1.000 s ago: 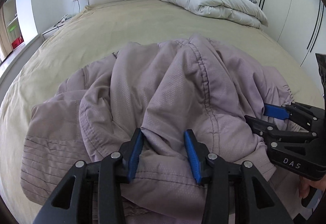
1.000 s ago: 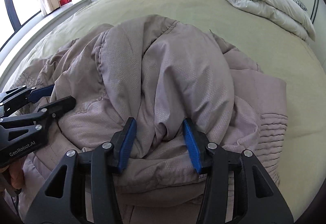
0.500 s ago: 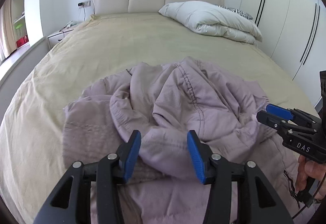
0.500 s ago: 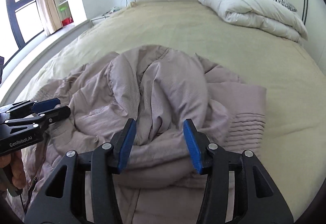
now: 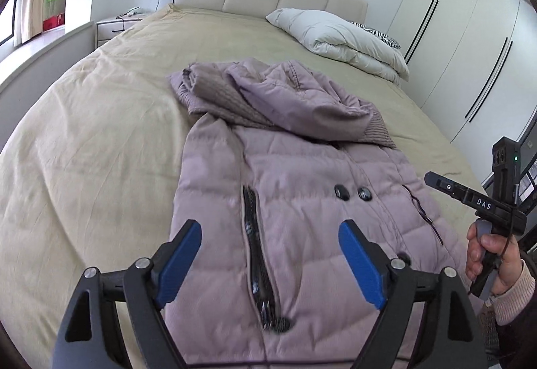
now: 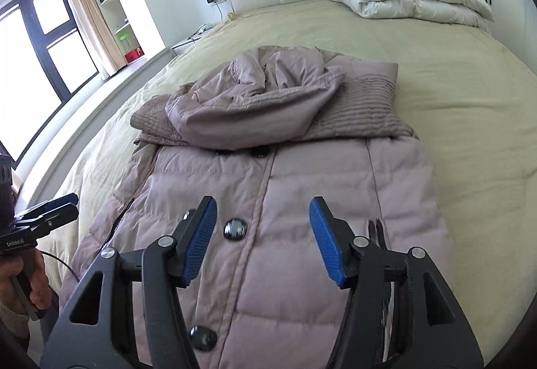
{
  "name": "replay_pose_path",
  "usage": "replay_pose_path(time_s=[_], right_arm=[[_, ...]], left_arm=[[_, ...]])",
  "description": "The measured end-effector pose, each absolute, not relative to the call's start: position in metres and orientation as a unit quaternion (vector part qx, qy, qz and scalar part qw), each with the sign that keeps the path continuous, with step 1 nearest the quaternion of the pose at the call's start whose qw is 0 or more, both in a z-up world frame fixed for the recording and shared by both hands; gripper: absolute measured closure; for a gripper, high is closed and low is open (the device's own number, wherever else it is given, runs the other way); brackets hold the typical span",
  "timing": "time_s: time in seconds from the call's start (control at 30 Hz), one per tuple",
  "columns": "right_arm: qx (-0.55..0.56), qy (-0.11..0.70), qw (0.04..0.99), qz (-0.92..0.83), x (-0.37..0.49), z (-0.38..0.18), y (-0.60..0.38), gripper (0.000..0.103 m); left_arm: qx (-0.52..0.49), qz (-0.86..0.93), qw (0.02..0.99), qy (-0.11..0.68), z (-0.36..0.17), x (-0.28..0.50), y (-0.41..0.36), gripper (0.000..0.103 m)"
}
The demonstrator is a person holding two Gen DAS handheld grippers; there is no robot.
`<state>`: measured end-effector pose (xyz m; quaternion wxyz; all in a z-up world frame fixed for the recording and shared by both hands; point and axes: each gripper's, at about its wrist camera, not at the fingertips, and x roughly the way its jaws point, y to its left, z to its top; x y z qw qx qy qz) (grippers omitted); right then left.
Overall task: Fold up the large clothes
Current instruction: 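Grasp the coat hem with both tools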
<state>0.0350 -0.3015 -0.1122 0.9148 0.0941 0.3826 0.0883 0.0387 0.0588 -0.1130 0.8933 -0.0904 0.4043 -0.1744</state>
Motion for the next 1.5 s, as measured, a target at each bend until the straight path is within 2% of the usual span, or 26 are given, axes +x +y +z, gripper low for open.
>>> replay_pose_path(time_s=[0.13,0.23,0.33,0.43,0.7,1.0,1.37,1.5], right_arm=[[0.108,0.377,0.916,0.080,-0.020,-0.108,-0.328,0.036],[0.109,0.383,0.915,0.059,-0.058,-0.108,-0.350,0.035],[0.125,0.402,0.906,0.051,-0.082,-0.112,-0.371,0.035],[0.142,0.423,0.894,0.045,-0.107,-0.120,-0.390,0.035],[0.174,0.458,0.871,0.041,-0.158,-0.131,-0.430,0.035],[0.258,0.501,0.823,0.065,-0.179,-0.160,-0.465,0.035],[0.381,0.522,0.751,0.138,-0.190,-0.188,-0.487,0.036],[0.405,0.534,0.727,0.150,-0.192,-0.194,-0.487,0.045]], left_arm=[[-0.103,-0.138,0.901,0.397,-0.101,0.003,0.103,0.017],[-0.113,-0.117,0.901,0.403,-0.092,-0.013,0.132,0.014],[-0.080,-0.118,0.896,0.420,-0.092,-0.027,0.135,0.013],[-0.058,-0.137,0.878,0.454,-0.109,-0.038,0.125,0.013],[-0.079,-0.151,0.833,0.526,-0.166,-0.067,0.113,0.013],[-0.143,-0.196,0.786,0.569,-0.198,-0.076,0.106,0.013],[-0.290,-0.259,0.717,0.579,-0.228,-0.065,0.117,0.017],[-0.319,-0.259,0.705,0.578,-0.230,-0.064,0.123,0.024]])
